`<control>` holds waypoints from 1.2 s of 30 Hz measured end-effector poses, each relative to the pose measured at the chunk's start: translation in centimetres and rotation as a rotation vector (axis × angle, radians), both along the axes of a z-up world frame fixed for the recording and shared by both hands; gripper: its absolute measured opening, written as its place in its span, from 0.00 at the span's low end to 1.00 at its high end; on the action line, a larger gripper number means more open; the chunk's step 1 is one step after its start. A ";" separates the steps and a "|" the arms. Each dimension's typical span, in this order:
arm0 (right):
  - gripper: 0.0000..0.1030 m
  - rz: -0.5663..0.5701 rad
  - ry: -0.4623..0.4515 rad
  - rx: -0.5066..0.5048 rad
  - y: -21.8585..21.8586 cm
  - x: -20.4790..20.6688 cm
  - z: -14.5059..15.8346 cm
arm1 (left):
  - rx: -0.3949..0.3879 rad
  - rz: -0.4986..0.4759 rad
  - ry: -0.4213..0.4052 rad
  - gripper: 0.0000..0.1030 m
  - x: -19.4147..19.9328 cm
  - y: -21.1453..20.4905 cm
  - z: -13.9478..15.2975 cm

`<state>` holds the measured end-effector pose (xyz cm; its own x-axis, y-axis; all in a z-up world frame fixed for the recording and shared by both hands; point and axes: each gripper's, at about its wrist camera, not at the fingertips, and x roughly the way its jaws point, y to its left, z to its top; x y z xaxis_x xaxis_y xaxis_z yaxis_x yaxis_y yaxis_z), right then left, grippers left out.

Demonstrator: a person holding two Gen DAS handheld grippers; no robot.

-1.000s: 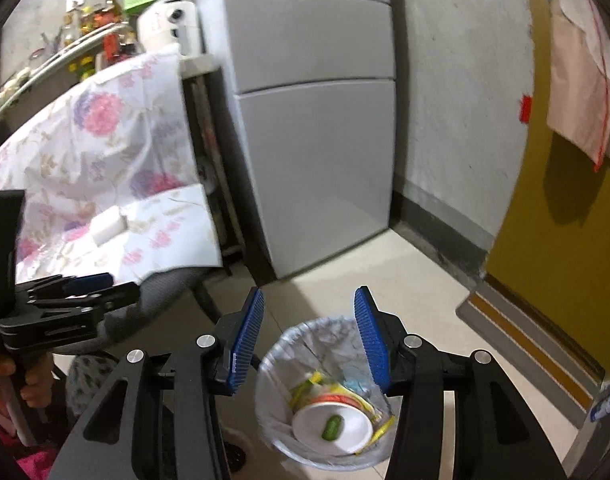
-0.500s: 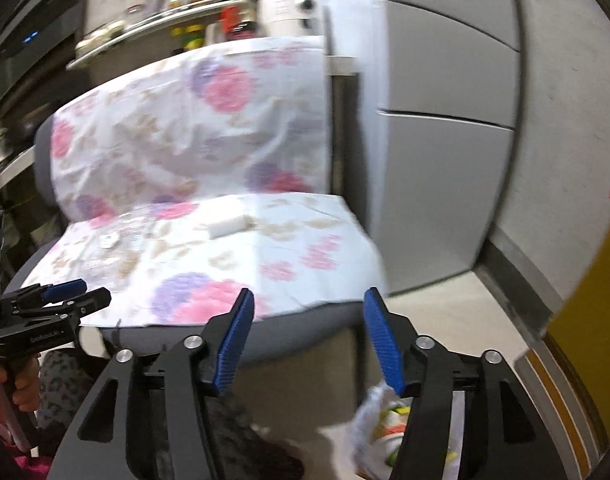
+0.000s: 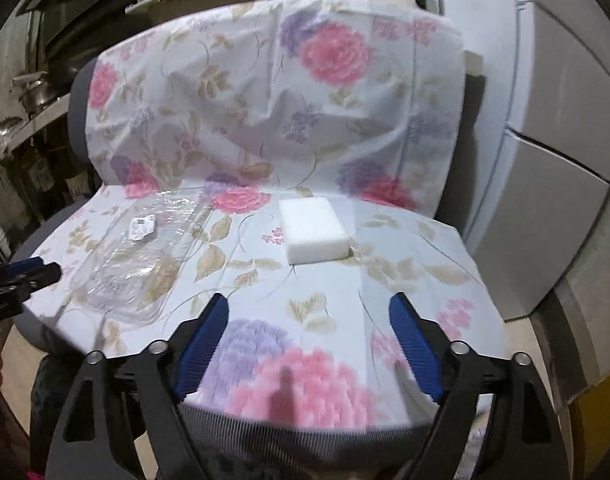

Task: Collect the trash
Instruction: 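Grasp the white sponge with the right gripper while the left gripper grasps the clear tray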

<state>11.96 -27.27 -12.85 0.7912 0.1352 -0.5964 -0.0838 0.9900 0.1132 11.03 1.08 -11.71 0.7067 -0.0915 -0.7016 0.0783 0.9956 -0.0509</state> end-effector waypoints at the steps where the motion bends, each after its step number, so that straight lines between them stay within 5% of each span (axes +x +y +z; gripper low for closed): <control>1: 0.81 0.010 0.005 0.007 0.0 0.8 -0.2 | 0.001 0.004 0.002 0.68 0.2 0.0 -0.1; 10: 0.81 0.054 0.039 0.015 0.4 8.2 -1.6 | 0.010 0.070 0.044 0.69 5.1 0.7 -1.2; 23: 0.81 0.088 0.234 -0.020 1.0 18.6 -5.5 | -0.007 0.059 0.107 0.70 8.5 1.1 -2.7; 24: 0.79 0.093 0.238 -0.020 1.0 18.6 -5.5 | -0.010 0.062 0.111 0.70 8.5 1.3 -2.9; 25: 0.65 0.103 0.240 -0.017 1.2 18.5 -5.5 | -0.016 0.065 0.115 0.70 8.5 1.5 -3.0; 30: 0.61 0.091 0.146 -0.067 1.7 15.0 -3.3 | -0.039 0.075 0.112 0.67 8.0 2.1 -2.7; 36: 0.62 0.091 0.050 -0.015 1.9 7.2 -0.4 | -0.064 0.038 0.117 0.39 8.6 1.6 -3.0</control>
